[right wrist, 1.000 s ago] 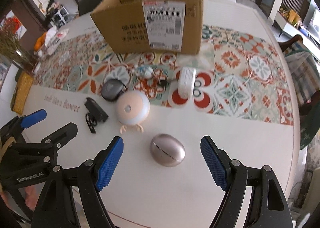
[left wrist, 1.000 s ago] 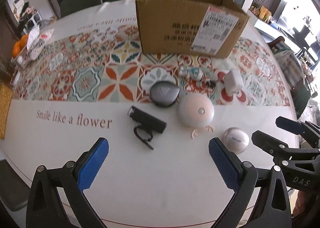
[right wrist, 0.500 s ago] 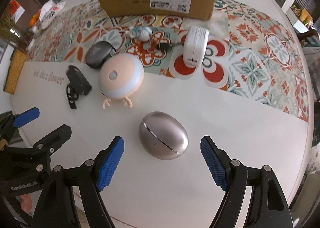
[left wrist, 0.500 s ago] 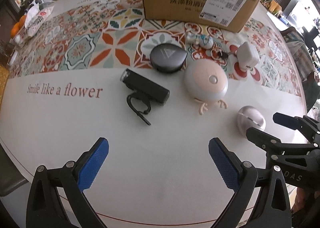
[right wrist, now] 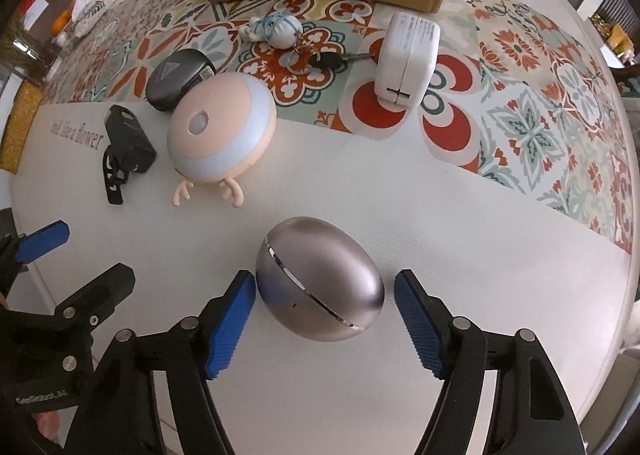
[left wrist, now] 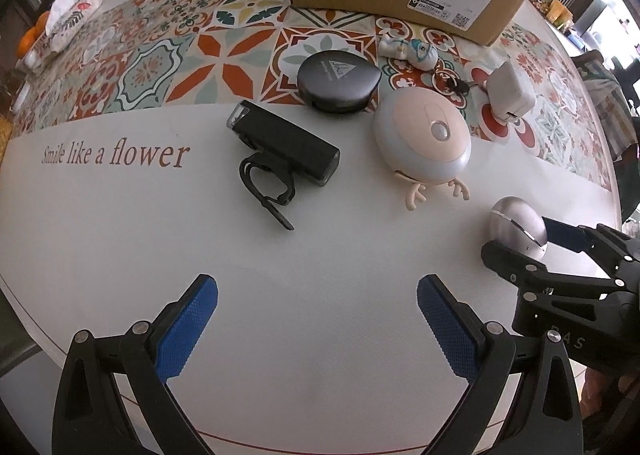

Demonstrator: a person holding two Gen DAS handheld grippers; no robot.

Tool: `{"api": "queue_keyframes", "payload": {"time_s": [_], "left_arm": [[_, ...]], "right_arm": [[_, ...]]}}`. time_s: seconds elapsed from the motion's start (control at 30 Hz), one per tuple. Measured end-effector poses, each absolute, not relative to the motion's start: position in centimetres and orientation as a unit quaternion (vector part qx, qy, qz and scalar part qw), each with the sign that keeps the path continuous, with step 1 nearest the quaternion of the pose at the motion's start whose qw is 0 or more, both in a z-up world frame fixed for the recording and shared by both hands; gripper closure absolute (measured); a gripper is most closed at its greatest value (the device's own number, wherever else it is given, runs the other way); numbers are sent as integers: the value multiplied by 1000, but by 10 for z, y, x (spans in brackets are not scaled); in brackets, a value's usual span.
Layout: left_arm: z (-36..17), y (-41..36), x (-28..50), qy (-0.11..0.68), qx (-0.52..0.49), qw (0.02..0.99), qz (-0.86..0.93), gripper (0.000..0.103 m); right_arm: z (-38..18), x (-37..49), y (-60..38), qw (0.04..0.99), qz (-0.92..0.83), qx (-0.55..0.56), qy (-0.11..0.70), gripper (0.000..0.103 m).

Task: Organize rigid objects
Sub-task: 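Grasp the silver egg speaker with the right tool while the left tool grasps the black bike light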

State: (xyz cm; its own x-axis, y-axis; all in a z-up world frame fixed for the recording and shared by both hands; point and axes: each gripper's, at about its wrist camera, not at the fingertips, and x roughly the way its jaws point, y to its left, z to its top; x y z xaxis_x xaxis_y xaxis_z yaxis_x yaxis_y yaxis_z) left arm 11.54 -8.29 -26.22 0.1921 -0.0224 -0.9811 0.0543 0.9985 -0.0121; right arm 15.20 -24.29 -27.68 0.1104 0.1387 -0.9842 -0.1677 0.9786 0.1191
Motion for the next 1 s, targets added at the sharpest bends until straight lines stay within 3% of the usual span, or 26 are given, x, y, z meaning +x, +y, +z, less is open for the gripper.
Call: {"api": "queue_keyframes", "payload": {"time_s": [0.07, 0.13, 1.0], "left_arm": [[-263, -83, 115, 634, 13, 773, -25, 1], [-263, -83, 115, 633, 15, 773, -24, 1], [-239, -67, 126, 548, 107, 819, -132, 1]], "right_arm": [[-277, 153, -241, 746, 105, -15, 657, 33], [-276, 152, -241, 752, 105, -18, 651, 42], [-240, 143, -235, 765, 80, 72, 635, 43]]}}
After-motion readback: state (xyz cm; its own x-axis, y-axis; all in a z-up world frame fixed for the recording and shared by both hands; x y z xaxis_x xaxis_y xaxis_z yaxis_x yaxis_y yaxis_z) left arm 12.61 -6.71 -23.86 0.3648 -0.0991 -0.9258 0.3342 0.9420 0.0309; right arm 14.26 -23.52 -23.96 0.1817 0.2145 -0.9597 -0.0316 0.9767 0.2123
